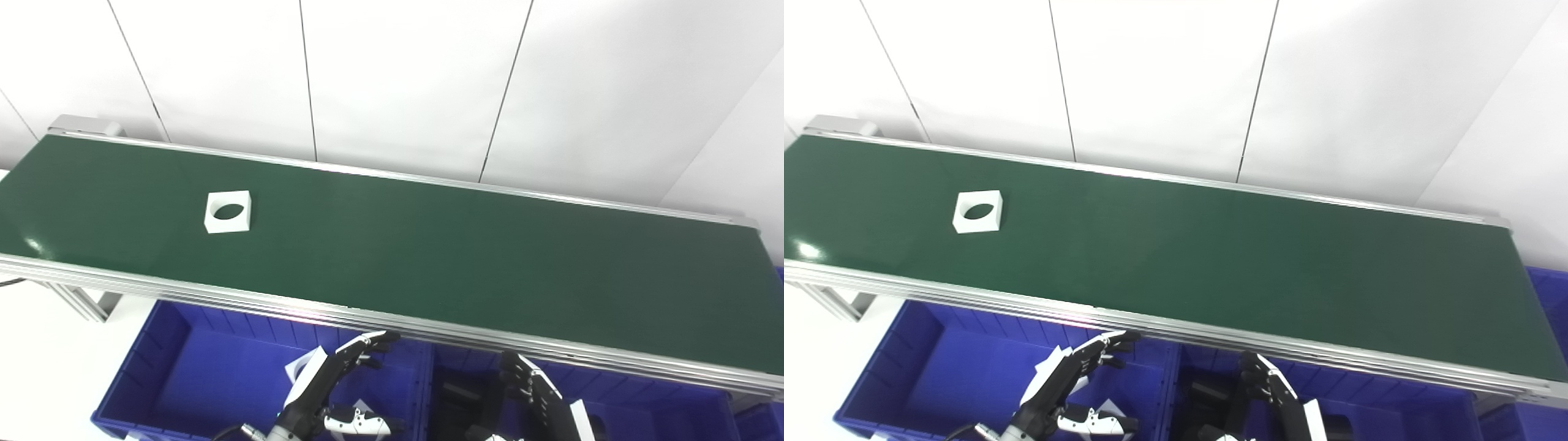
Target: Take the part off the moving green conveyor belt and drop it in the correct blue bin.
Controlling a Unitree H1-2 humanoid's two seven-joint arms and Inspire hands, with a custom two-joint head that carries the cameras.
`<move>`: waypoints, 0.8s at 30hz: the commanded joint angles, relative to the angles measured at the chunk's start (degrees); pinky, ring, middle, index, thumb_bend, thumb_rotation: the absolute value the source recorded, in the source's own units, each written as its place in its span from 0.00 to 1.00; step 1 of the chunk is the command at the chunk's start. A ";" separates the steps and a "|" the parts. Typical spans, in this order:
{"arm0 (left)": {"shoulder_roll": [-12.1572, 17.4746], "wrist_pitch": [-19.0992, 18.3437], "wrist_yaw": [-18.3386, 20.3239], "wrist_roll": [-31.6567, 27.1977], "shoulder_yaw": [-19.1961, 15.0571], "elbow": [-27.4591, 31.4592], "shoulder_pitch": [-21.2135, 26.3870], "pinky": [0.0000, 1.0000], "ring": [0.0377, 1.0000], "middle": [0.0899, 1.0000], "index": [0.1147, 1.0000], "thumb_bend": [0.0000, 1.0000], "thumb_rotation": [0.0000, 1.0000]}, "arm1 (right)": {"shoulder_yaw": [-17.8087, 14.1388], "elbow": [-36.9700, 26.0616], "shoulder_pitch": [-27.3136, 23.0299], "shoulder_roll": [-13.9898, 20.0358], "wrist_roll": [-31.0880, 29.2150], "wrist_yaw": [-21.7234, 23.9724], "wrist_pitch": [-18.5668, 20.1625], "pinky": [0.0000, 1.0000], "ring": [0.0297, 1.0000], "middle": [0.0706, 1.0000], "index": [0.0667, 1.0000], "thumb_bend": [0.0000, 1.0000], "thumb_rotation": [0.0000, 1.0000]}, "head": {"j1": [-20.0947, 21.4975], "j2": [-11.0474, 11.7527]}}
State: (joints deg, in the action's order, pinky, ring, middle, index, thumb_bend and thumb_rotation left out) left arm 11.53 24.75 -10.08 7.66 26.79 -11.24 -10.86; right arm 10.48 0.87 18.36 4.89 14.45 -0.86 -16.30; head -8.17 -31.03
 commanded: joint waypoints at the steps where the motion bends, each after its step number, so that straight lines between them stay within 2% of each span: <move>1: 1.06 2.17 -0.57 -1.11 0.22 1.91 0.95 0.70 0.80 0.83 0.78 0.87 0.24 | -0.10 -0.19 -0.73 -0.49 -0.64 -0.59 -3.53 0.70 0.78 0.79 0.81 0.76 0.26 | 0.04 0.62; 9: 1.40 2.17 3.59 -4.94 -2.11 6.95 1.39 0.70 0.81 0.83 0.78 0.91 0.25 | -0.01 0.70 -1.17 -0.90 0.35 -1.29 -4.12 0.70 0.77 0.79 0.81 0.76 0.26 | 0.64 1.09; 15: 1.41 2.15 8.24 -6.52 -6.64 12.29 3.16 0.76 0.85 0.86 0.80 0.93 0.35 | 0.09 1.92 -1.80 -1.03 0.52 -1.71 -5.36 0.67 0.76 0.79 0.80 0.75 0.26 | 0.18 2.12; 19: 2.09 2.16 10.41 -5.95 -9.93 13.80 5.44 0.77 0.85 0.87 0.83 0.91 0.41 | -0.06 3.13 -2.37 -1.19 0.28 -1.99 -6.16 0.66 0.76 0.78 0.80 0.76 0.26 | -0.32 2.62; 20: 2.31 2.17 10.69 -5.28 -10.62 13.98 5.97 0.78 0.86 0.88 0.84 0.86 0.43 | -0.11 3.29 -2.48 -1.27 0.10 -1.98 -6.22 0.66 0.76 0.78 0.80 0.76 0.25 | -0.32 2.62; 24: 4.12 2.02 12.39 -3.08 -13.74 14.77 8.19 0.81 0.88 0.91 0.88 0.79 0.48 | -0.15 4.25 -2.97 -1.37 -0.95 -1.79 -7.40 0.66 0.75 0.78 0.79 0.75 0.22 | -0.59 2.78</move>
State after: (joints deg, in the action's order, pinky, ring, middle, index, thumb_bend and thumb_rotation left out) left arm 14.04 24.82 1.43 3.70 14.20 1.52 -4.31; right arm 10.47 5.66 16.15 4.03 14.34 -2.17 -19.84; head -8.70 -28.21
